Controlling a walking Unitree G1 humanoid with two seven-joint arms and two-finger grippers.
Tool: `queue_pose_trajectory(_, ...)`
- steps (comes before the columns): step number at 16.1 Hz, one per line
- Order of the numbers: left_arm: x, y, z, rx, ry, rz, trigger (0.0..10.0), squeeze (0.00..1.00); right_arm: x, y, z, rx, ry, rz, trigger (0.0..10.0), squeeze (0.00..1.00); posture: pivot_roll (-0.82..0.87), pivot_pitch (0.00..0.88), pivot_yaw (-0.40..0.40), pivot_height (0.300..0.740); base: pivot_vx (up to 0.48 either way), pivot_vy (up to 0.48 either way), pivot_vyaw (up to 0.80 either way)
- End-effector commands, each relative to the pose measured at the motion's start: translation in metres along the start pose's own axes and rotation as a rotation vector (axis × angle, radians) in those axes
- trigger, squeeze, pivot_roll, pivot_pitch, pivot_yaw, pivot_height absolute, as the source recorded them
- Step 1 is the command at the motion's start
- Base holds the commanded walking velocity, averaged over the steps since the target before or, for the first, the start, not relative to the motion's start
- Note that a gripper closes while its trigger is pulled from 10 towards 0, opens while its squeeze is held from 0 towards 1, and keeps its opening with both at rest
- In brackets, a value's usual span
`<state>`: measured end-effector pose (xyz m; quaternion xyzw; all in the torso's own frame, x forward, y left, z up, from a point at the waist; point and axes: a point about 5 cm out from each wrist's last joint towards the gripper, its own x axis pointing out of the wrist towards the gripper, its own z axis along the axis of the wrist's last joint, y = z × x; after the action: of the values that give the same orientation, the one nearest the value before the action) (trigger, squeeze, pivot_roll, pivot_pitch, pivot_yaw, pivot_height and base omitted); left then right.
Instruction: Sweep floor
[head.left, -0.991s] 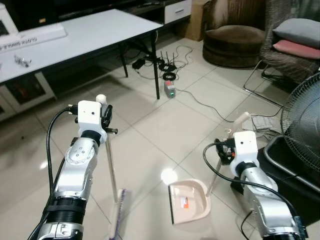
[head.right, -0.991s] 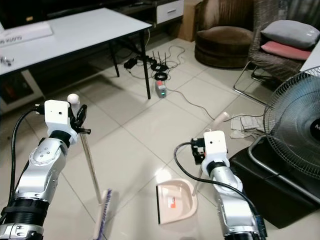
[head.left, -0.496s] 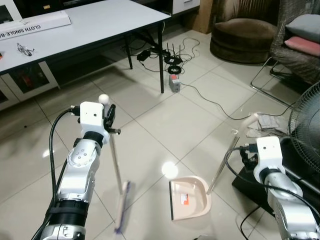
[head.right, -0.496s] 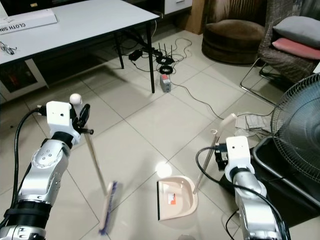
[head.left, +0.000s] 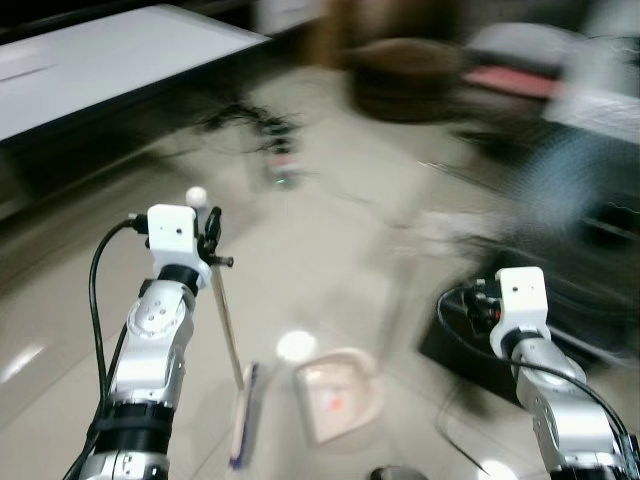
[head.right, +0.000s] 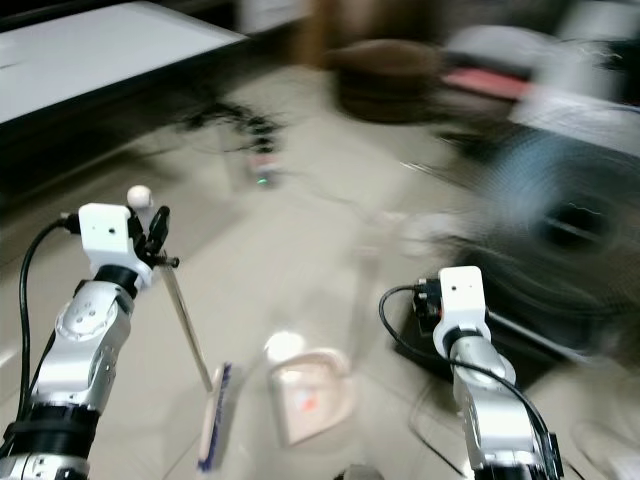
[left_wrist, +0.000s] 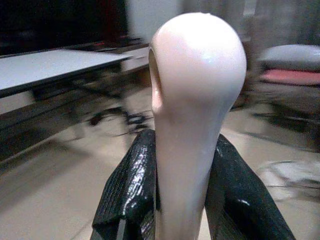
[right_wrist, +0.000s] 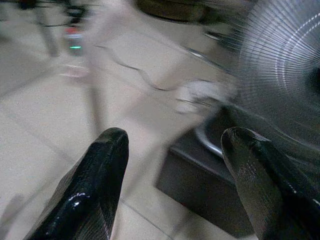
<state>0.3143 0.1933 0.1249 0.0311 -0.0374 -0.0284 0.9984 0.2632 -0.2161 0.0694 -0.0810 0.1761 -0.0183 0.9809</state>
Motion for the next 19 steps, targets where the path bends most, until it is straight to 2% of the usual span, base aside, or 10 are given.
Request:
queue_pose_trajectory(1, 0.003, -0.006, 0.009, -0.023, -0.053, -0.013, 10.0, 0.0, -0.001, -0.002, 0.001, 0.006, -0.001, -0.002, 10.0, 0.0, -0.19, 0.0, 0.013, 0.74, 0.371, 0.0, -0.43)
queue_pose_trajectory(5, 0.004, -0.006, 0.008, -0.028, -0.055, -0.005, 10.0, 0.0, 0.0, 0.0, 0.005, 0.007, -0.024, 0.024, 10.0, 0.0, -0.2, 0.0, 0.004, 0.74, 0.373, 0.0, 0.0)
queue_pose_trajectory(13, 0.0, 0.019, 0.015, 0.083, -0.084, 0.071, 10.0, 0.0, 0.001, 0.007, 0.007, 0.051, -0.043, 0.111, 10.0, 0.0, -0.18, 0.0, -0.014, 0.74, 0.0, 0.0, 0.0)
queue_pose_trajectory(16, 0.002, 0.029, 0.021, 0.13, -0.098, 0.102, 10.0, 0.0, -0.001, 0.006, 0.003, 0.062, -0.011, 0.155, 10.0, 0.0, -0.18, 0.0, -0.009, 0.74, 0.0, 0.0, 0.0)
queue_pose_trajectory(18, 0.002, 0.031, 0.023, 0.138, -0.104, 0.099, 10.0, 0.0, -0.004, 0.004, -0.003, 0.058, 0.034, 0.177, 10.0, 0.0, -0.18, 0.0, -0.005, 0.74, 0.0, 0.0, 0.0)
queue_pose_trajectory(19, 0.003, 0.032, 0.024, 0.138, -0.107, 0.099, 10.0, 0.0, -0.007, 0.003, -0.007, 0.082, 0.061, 0.197, 10.0, 0.51, -0.18, 0.0, -0.003, 0.74, 0.0, 0.0, 0.0)
